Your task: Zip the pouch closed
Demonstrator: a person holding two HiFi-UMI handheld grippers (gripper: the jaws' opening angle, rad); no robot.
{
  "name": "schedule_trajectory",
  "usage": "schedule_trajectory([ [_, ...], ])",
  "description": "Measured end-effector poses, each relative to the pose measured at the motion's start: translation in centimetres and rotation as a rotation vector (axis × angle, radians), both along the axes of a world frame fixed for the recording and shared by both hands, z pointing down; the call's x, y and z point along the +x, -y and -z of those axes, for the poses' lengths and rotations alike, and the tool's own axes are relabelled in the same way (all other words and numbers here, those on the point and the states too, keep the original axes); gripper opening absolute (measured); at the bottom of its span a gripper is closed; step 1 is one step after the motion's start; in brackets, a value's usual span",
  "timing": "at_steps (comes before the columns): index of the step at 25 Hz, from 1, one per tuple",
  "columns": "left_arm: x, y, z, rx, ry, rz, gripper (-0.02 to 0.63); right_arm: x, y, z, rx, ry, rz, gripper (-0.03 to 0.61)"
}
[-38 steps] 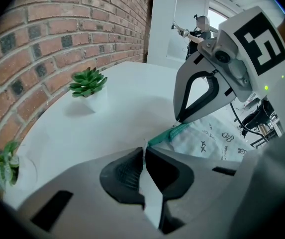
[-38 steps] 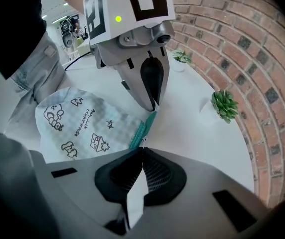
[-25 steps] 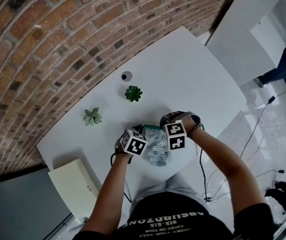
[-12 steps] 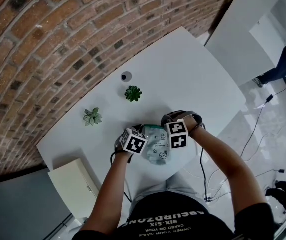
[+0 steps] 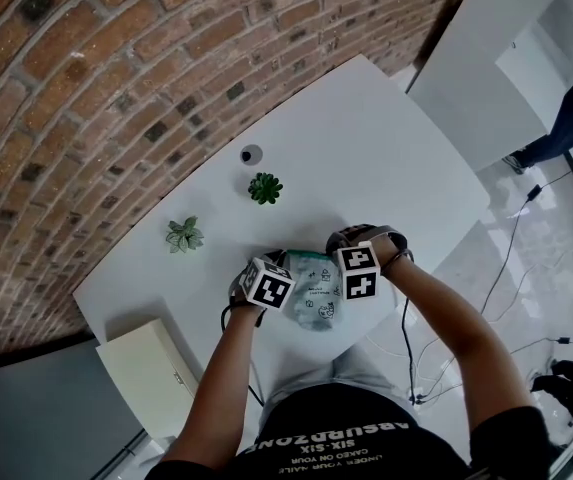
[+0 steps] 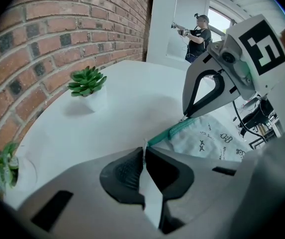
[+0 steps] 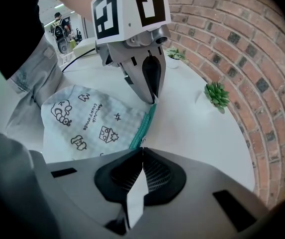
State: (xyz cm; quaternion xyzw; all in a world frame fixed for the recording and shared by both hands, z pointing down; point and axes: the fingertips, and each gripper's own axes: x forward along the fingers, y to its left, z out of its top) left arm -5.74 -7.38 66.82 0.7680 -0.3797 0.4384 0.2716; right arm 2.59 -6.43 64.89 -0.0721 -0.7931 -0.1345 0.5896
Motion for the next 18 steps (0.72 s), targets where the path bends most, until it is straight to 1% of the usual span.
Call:
schedule_trajectory([
  [8,0.01,0.02,-0.01,-0.001,0.000,0.002,0.023,0.35,0.03,-0.20,-0.012,-0.015,-0.018,0.002],
  [12,-0.02,0.03,-0.01,0.003,0.000,0.001,0.023,0.59,0.03,-0.12,-0.035,0.009,-0.057,0.002],
  [18,0.00,0.02,-0.05,0.000,0.001,0.003,0.023,0.62,0.02,-0.11,-0.033,0.010,-0.061,0.002],
])
